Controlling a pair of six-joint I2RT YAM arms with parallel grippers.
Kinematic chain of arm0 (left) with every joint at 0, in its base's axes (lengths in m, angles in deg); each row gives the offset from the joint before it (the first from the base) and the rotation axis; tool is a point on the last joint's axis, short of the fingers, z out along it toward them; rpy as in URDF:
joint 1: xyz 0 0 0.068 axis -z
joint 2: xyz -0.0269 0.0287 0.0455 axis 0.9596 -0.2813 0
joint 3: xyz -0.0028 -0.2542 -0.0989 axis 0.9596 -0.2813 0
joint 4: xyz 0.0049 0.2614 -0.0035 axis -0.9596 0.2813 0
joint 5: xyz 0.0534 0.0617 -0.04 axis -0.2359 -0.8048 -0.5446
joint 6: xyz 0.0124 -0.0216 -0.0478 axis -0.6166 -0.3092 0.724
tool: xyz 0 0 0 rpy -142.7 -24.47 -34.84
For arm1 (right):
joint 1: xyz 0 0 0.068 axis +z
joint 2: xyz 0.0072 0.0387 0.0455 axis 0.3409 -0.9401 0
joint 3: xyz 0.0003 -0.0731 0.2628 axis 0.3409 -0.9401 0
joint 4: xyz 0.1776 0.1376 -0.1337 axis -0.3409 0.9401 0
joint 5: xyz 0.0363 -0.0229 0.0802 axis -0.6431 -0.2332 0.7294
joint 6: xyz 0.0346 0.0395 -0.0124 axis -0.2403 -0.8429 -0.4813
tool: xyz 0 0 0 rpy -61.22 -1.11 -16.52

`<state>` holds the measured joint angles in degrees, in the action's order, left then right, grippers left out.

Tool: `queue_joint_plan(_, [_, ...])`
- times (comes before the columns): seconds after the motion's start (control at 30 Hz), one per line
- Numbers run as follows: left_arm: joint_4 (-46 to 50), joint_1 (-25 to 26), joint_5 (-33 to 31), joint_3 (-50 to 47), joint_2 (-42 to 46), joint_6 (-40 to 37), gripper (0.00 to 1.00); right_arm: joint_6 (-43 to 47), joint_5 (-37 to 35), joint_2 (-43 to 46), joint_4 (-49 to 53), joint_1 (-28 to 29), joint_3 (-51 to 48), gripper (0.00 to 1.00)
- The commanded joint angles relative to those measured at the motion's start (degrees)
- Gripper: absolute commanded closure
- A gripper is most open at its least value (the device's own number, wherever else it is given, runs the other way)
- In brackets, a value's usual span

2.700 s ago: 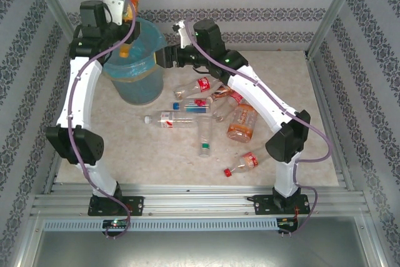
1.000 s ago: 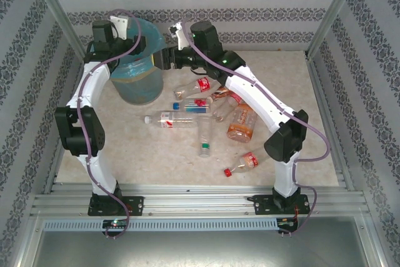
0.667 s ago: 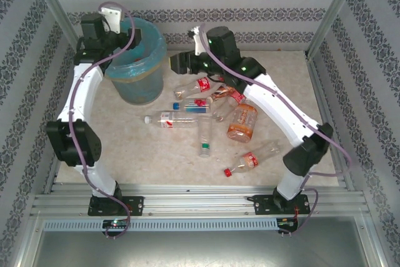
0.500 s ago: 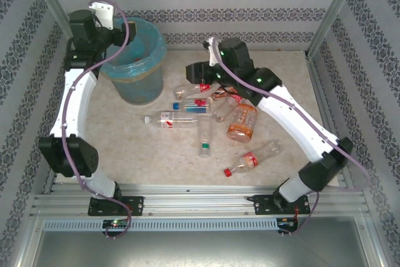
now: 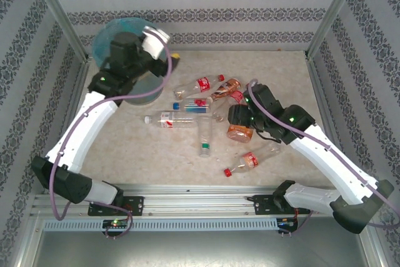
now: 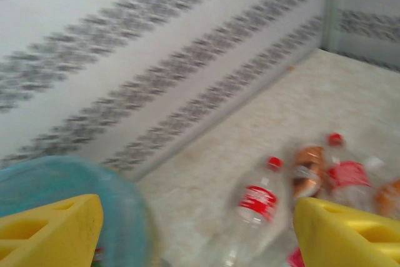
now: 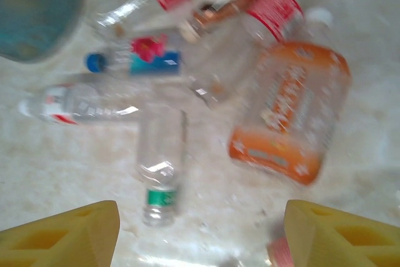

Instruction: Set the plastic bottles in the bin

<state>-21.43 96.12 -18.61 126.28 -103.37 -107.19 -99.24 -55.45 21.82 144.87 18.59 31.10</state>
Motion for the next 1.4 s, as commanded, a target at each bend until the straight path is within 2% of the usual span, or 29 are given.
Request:
queue_joint_plan(0.0, [0.0,5.0,0.4,-5.0,1.4,-1.8,0.19,-9.2,-3.5,4.2,8.2,0.4,-4.8,0.28])
queue_joint_plan(0.13, [-2.2,11.0,2.9,-10.1,0.6,-1.9,0.19,-15.6,-2.0,9.2,10.0,0.4,-11.7,0.29])
queue_joint_plan(0.27, [-4.6,15.7,5.3,-14.7,0.2,-2.7,0.18,-17.9,-1.0,11.7,11.2,0.3,-15.7,0.29])
queue_joint_plan(0.57, [-6.4,22.8,7.4,-21.6,-2.6,-5.2,0.17,-21.9,2.9,11.5,11.5,-0.2,-21.7,0.26])
queue_joint_plan(0.67, [-7.6,23.8,8.7,-24.3,-2.4,-6.2,0.14,-24.0,3.6,11.4,10.4,-0.1,-23.6,0.25])
queue_joint_plan(0.97, [-5.1,25.4,9.2,-24.6,-2.5,-7.1,0.12,-28.7,4.0,7.9,8.2,0.0,-24.9,0.22])
queue_joint_plan(1.17, [-6.9,26.0,10.7,-28.1,-0.6,-8.6,0.04,-29.7,4.9,4.2,7.2,0.5,-23.5,0.21])
queue_joint_plan(1.37, [-5.7,26.2,10.5,-29.0,-0.9,-10.4,0.01,-33.4,5.0,3.6,5.0,0.9,-25.0,0.21])
